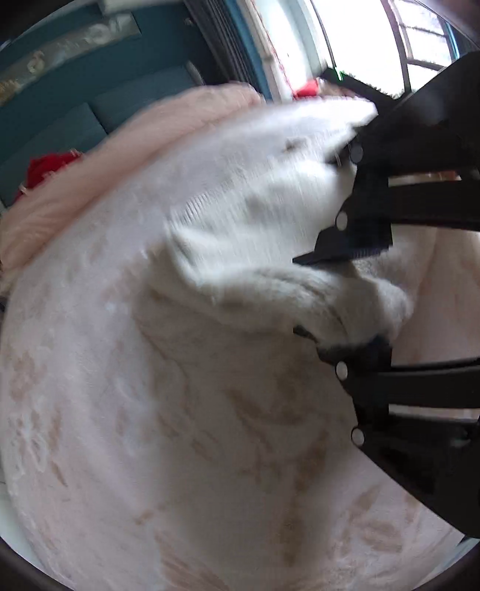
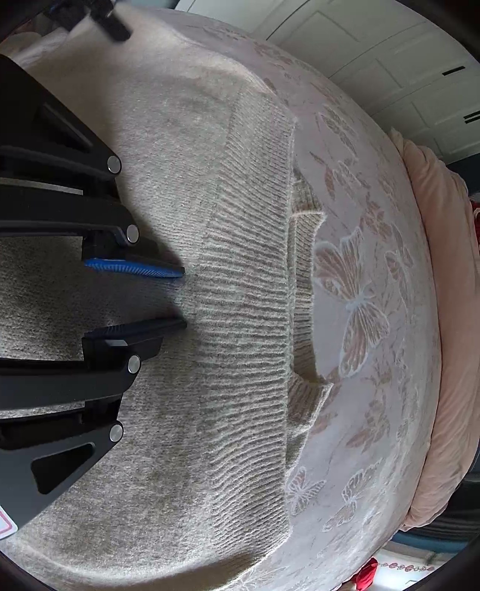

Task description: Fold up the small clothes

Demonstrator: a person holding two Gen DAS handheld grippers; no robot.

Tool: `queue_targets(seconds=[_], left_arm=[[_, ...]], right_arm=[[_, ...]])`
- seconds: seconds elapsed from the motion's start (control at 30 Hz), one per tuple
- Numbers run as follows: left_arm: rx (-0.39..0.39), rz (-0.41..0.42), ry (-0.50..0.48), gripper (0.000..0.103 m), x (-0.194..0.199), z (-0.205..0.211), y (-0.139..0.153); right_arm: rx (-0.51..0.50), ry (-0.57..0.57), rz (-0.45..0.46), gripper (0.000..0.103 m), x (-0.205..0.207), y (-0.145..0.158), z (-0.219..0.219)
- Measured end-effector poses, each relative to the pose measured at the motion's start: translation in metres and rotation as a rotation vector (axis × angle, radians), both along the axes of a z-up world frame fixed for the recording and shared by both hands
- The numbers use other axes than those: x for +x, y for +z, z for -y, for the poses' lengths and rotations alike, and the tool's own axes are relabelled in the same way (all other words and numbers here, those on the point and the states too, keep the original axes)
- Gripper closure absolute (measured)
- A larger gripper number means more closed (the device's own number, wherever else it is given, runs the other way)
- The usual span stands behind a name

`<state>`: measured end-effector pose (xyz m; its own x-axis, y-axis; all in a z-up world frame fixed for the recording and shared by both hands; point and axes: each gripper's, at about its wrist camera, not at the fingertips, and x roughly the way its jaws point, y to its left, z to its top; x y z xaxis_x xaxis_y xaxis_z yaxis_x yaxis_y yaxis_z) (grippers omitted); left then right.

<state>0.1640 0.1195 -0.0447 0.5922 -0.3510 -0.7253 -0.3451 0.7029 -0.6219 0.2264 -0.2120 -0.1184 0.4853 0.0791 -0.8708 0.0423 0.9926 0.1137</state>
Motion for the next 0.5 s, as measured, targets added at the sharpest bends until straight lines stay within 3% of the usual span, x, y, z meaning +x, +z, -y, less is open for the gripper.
queue_targets(seconds=[0.17,0.33,0.5], left_arm=[[0.062,0.185,-0.104,0.08,0.001,0.044,0.08],[0.09,0.328,-0.321,0.08,0.005,0.134,0.149],[0.173,0.314,-0.517,0.08,0.012,0.233,0.15]], right_arm=[[0.041,0.006,0.033,0.082,-0.005,-0.003,0.005],[0.083,0.012,0.051,0.082,-0.007,-0.003,0.01],[0.343,-0.007,0.041,0.082,-0.024,0.018,0.069]])
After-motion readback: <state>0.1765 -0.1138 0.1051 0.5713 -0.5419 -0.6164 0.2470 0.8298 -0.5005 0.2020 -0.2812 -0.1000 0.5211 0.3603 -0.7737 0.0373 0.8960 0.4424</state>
